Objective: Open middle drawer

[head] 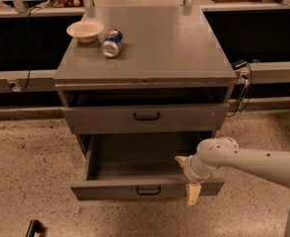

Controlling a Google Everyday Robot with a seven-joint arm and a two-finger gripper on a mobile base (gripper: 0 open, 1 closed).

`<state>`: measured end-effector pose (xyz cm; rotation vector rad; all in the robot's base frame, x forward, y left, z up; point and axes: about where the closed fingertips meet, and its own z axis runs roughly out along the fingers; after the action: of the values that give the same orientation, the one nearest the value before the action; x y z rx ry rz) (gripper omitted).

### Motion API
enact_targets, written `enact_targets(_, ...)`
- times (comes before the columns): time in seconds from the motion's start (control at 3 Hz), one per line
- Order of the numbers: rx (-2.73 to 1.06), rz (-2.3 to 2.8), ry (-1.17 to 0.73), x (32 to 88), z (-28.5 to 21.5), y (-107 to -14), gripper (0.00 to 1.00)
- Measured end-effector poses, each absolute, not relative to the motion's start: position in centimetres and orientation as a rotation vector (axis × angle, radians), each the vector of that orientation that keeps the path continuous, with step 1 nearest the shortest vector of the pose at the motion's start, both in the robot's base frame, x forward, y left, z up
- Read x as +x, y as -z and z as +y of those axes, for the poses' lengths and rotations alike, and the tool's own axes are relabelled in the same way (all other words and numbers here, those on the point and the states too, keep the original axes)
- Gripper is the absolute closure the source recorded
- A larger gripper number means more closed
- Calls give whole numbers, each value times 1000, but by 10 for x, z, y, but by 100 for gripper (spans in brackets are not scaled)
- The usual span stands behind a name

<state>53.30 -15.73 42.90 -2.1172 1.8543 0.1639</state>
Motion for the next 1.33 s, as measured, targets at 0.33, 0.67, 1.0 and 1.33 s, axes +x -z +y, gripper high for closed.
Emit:
enact_targets(0.33,-2200,1740,-229,527,-147,-458,0)
enact_targets(0.67,-2289,1613,-298,526,-133,-486,0)
enact_targets(1.0,-2319,1588,-358,542,-125,-502,19)
enact_targets(1.33,-2291,1628,-354,567,-123,-507,41)
